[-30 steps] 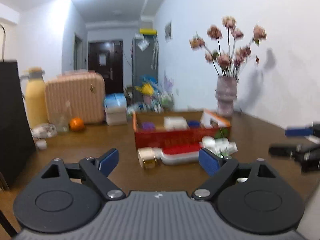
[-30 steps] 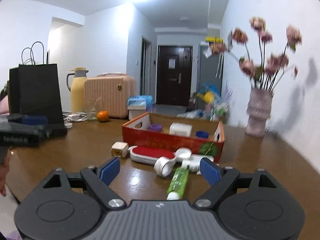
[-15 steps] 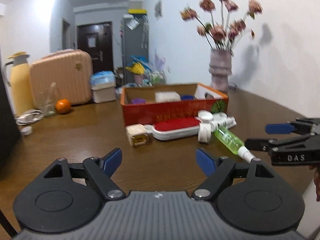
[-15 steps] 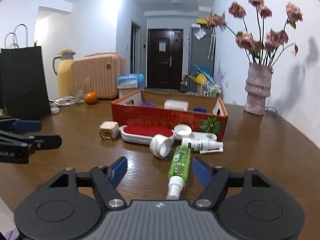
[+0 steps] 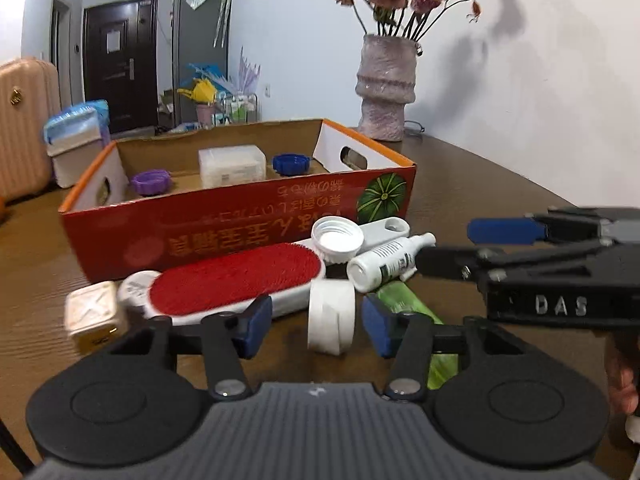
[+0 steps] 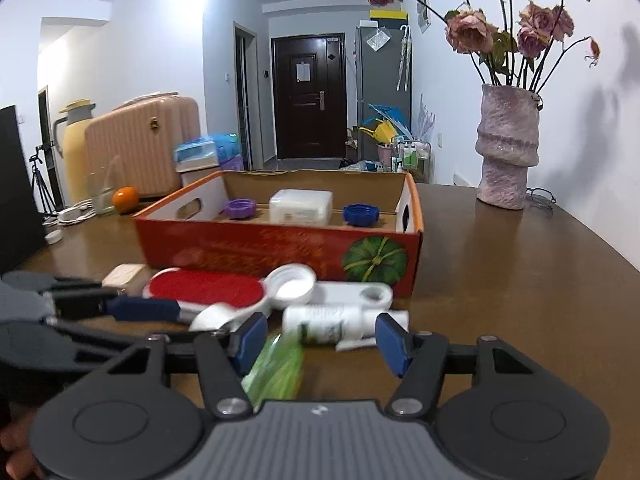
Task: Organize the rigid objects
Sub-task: 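Grasp the white tape roll with the left tool while the right tool grasps the white bottle cap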
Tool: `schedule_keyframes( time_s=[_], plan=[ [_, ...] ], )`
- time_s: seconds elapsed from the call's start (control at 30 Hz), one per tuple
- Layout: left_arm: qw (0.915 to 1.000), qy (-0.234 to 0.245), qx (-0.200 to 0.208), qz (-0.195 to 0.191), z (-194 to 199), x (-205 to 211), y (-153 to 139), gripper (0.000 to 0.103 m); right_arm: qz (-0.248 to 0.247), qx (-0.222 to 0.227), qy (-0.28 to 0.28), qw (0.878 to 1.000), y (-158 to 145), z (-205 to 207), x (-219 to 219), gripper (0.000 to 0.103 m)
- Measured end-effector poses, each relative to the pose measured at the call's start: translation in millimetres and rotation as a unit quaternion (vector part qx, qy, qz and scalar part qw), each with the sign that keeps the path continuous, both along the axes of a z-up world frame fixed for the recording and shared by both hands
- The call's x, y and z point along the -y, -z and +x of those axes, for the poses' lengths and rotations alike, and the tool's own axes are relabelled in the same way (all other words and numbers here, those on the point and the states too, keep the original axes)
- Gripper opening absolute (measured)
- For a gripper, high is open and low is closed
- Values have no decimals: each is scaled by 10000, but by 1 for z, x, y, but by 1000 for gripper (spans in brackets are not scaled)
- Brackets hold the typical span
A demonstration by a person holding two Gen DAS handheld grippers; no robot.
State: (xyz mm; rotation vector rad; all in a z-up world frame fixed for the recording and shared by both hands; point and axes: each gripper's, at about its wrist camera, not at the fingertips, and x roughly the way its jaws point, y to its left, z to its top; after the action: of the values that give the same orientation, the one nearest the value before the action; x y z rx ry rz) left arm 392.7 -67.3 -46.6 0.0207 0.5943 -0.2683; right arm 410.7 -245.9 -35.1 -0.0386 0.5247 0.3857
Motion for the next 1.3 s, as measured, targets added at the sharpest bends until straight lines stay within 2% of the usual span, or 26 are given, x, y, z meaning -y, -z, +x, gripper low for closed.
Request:
schedule_keyframes(
  time_s=[0.07,0.1,0.2,0.27,0.43,0.6,0.73,0.9,1.03,1.3],
  plan=[
    [9997,127,-94,-159,7,0,3,31,7,-22,-73,10000,-1,16,-1,60],
    [9995,184,-164,-193,9,0,5,25,7,-40,-158,9999,-1,23,-4,60],
    [9994,206,-176,-209,7,-2,9,24,-12,-129,-424,9990,2,42,-18,60],
    [9997,127,-40,-182,0,-6,6,24,-148,-138,-507,9985,4,52,-28,60],
    [9990,-274,155,-323,-17,-29,-4,24,-446,-220,-549,9973,15,75,-46,59],
    [9965,-679,135,-472,-26,-56,-8,24,-200,-416,-535,9975,20,83,-44,40],
    [9949,-872,172,-469,-37,-71,-13,24,-185,-427,-404,9981,19,82,-43,39],
    [9922,-1087,509,-331,-64,-83,-31,24,-236,-157,-257,9993,0,59,-44,39],
    [9850,-1413,992,-24,-94,-88,-51,24,-205,191,-160,9995,-24,22,-39,39],
    [9745,-1587,1582,-142,-164,-104,-92,24,-54,752,45,9971,-64,-73,-29,39]
  ],
)
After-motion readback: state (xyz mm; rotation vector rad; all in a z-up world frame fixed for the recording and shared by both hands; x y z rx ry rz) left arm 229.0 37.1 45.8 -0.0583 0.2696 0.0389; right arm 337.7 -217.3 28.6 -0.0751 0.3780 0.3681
